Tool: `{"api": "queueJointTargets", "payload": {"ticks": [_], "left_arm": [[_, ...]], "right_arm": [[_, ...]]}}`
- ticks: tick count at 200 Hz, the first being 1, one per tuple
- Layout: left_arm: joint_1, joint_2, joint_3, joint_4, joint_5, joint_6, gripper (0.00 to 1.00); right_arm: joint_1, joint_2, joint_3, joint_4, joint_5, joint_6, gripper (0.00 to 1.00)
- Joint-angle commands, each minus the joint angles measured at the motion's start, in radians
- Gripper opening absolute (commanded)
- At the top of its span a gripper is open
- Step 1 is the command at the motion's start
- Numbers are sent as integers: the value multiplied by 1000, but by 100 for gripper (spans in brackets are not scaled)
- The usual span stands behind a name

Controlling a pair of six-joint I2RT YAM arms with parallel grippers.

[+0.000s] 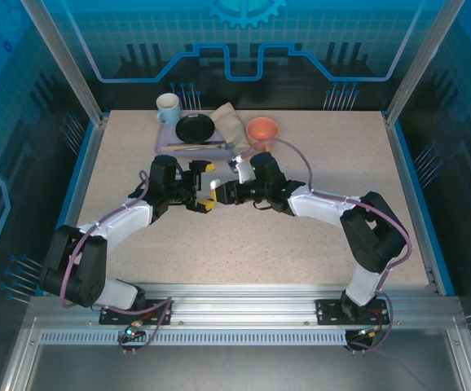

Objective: Insert the wireless bluetooth earbuds into the charging case

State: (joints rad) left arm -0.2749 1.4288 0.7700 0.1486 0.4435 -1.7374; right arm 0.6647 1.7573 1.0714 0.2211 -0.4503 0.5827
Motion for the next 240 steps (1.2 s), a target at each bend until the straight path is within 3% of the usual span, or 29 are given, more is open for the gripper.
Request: {"api": "queueJointTargets", "payload": {"ticks": [1,66,182,208,240], "left_arm": [[-21,9,8,48,24,-46,99],[-37,-25,-28,79,6,-65,93],[-47,-25,-34,88,-19,-64,49],[-47,-34,-14,36,-36,-11,41],[-45,-53,16,-64,-70,90,38]], "right_arm": [[-10,19,35,43,-10,0,36],[-11,51,70,37,4,4,36],[-16,66,76,24,28,10,37],[-20,62,73,14,44,16,44],[-51,2,14,30,58,56,69]]}}
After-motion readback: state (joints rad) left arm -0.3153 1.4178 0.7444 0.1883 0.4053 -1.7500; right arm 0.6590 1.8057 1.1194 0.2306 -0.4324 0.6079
